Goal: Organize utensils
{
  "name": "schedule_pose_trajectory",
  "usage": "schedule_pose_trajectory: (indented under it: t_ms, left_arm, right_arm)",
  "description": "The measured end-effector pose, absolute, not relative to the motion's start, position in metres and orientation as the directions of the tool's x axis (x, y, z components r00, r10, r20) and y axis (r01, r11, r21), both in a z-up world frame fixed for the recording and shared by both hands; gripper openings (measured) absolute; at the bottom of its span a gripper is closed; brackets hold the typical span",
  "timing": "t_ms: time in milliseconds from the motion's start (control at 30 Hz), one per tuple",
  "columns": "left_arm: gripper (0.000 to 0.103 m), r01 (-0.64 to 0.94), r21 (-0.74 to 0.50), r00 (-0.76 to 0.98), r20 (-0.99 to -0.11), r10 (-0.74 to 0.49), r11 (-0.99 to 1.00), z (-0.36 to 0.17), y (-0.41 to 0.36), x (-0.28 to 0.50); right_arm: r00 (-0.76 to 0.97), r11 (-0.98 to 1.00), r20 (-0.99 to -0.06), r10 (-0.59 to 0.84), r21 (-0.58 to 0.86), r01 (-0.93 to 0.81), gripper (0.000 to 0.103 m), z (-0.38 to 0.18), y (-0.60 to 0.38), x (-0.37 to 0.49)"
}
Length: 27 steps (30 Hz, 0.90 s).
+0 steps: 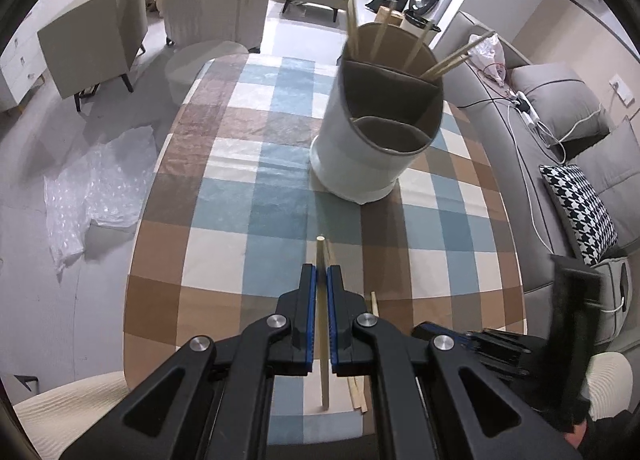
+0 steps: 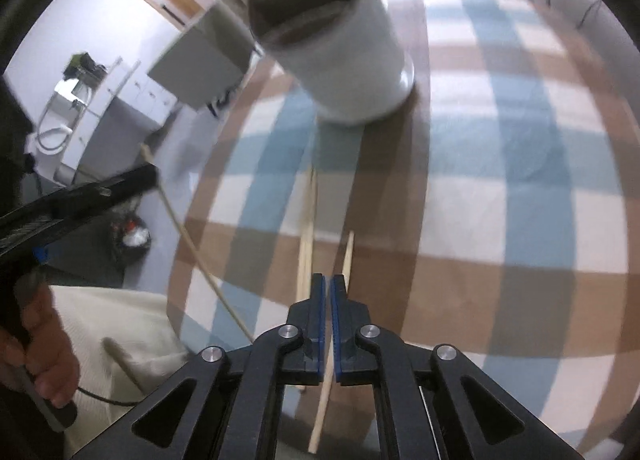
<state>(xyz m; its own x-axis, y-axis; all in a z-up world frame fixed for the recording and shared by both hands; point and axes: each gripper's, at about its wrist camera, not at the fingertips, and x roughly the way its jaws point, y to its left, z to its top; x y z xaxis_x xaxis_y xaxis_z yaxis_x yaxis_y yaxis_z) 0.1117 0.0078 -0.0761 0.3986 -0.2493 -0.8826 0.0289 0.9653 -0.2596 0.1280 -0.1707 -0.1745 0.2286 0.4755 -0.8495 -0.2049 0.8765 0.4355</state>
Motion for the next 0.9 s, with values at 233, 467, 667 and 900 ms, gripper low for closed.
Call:
schedule_pose_trajectory:
  t_ms: [233,467,667,900]
  left_arm:
    - [0.001,-0.002,-0.297,0.396,-0.877,-0.272,0.955,-0.074,0.028,0.116]
    - [0.001,-0.010,-0.308,0.403,-0.872,-0.278,0.951,-0.073,0.047,0.124]
    - [0.001,-0.033,-0.319,0.401,-0.872,-0.280,0.947,-0.077,0.063,0.127]
    - [0.001,-0.022,-0.335,0.398,-0.867,-0.299,0.942,-0.074,0.063,0.126]
  right_arm:
    - [0.065,0.926,-0.951,0.303,0.277,-0.255,0.022,-0.206,-0.128,0.155]
    - [0.069,0.962,-0.989,0.130,0.109,-0.249,0.021,-0.208,-0.106,0.163]
    - [0.163,0.976,-0.985,0.048,0.012,-0.216,0.005,-0.202,-0.102,0.154]
    - [0.259,0.979,-0.957,0.132,0.086,-0.182,0.005,-0.179,-0.123,0.146]
